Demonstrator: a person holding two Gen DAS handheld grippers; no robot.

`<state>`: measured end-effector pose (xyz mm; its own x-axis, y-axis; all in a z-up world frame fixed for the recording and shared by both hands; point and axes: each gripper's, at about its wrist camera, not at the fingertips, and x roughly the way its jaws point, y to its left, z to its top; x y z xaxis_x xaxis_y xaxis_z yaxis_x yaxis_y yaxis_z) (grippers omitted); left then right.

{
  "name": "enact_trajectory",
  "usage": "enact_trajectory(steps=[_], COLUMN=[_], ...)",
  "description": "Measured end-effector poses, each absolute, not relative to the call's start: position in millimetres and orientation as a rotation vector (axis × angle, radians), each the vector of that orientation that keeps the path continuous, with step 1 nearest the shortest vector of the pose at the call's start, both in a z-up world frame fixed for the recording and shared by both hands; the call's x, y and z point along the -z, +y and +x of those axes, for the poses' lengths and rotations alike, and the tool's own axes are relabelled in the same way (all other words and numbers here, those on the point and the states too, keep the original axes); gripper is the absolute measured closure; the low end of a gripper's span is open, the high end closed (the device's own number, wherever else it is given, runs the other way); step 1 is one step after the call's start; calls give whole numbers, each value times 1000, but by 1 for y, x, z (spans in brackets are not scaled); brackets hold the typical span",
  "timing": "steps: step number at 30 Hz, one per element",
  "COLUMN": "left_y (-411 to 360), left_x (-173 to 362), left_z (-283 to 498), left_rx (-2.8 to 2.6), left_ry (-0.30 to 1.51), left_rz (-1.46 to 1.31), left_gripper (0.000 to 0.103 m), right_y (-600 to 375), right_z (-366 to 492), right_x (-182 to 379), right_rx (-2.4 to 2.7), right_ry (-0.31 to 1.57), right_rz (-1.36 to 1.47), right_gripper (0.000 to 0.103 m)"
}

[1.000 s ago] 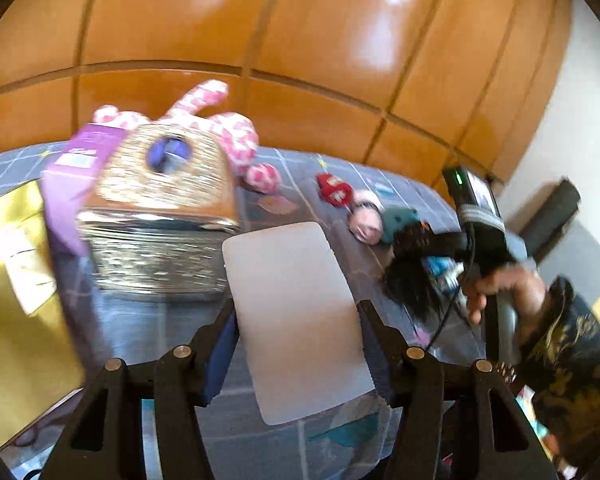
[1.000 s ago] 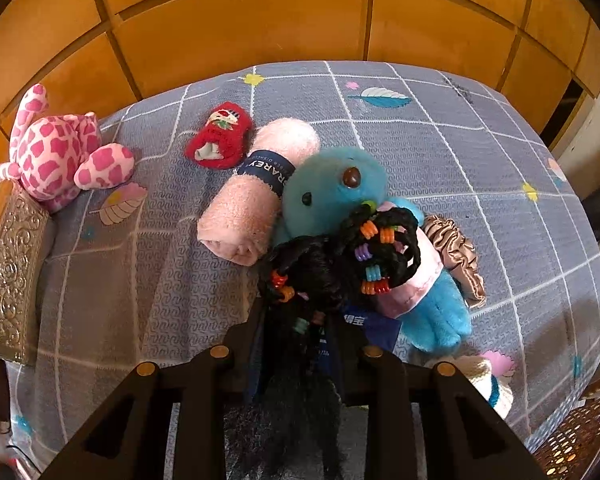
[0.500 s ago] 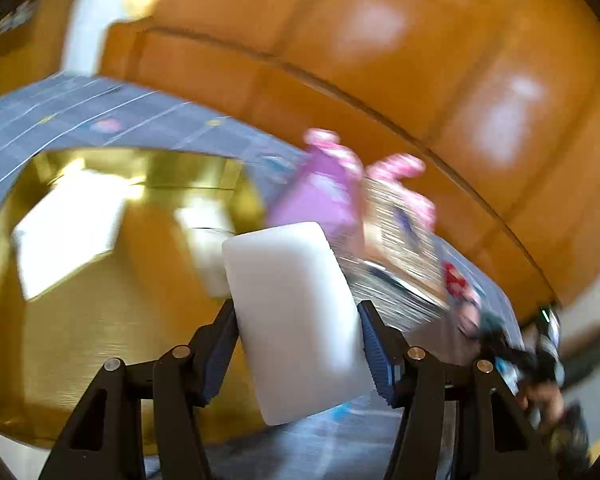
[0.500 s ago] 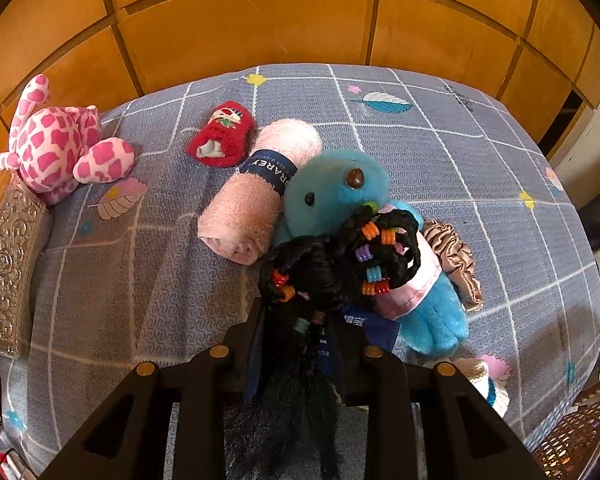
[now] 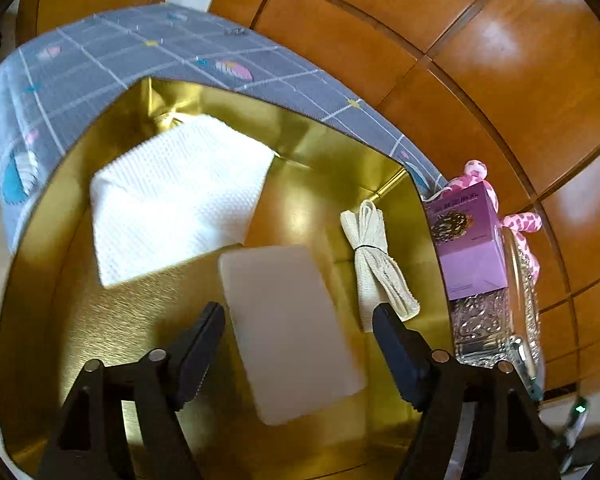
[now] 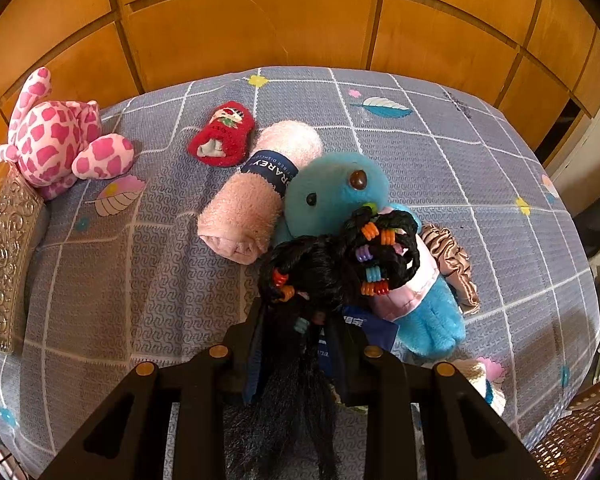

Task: Organize soft objects
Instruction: 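Place the white pad in the gold tray while the right gripper grasps the black-haired doll, then carry the black-haired doll to the gold tray and release it with the right gripper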

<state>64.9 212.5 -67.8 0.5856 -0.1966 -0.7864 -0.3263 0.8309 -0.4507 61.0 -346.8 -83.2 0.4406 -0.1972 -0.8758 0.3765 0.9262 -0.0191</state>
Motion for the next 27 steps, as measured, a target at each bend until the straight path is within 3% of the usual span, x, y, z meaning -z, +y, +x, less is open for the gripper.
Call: enact_trajectory(steps=[14,27], left_y=[189,175], left_x=[39,12], left_z=[41,24], left_rx=[-57,8], left_ry=[929,864], left_rz=[-361,-270], left_gripper=[21,17], right_y=[-306,-169], right_z=[76,176], right_x=[48,-36], right_rx=[219,25], right_ry=[914,702], right_rz=[103,-165], right_gripper=[78,78])
